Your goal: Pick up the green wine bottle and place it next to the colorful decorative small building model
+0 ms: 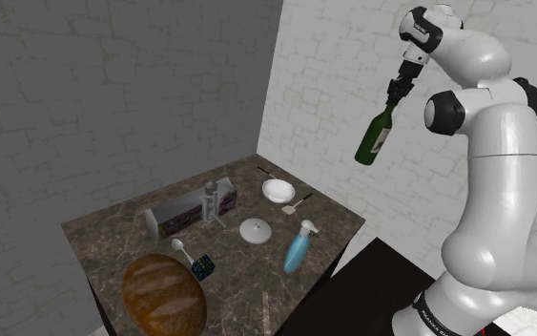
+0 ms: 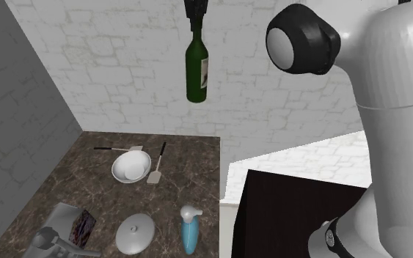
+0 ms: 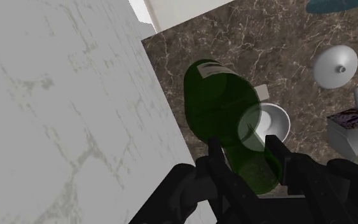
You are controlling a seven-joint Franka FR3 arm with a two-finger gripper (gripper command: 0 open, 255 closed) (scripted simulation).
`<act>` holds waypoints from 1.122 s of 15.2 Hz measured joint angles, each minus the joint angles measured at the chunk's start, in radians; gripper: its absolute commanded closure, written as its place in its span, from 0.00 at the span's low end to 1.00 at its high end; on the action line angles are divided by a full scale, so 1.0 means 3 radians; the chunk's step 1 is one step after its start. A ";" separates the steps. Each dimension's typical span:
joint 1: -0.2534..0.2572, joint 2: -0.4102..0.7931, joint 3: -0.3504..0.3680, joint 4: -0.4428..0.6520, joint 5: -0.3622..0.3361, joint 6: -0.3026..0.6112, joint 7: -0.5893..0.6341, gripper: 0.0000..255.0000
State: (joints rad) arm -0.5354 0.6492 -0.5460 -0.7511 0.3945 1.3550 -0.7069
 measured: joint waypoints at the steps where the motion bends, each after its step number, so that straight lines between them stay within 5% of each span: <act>1: 0.0073 -0.0075 -0.0016 -0.0110 -0.0030 0.0029 0.0019 1.00; 7: 0.0837 -0.0822 -0.0097 -0.1296 -0.0386 0.0503 0.0310 1.00; 17: 0.1619 -0.1483 0.0076 -0.2121 -0.0790 0.0819 0.1092 1.00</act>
State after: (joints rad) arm -0.0498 0.2043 -0.5233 -1.3874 0.1574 1.6007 -0.3793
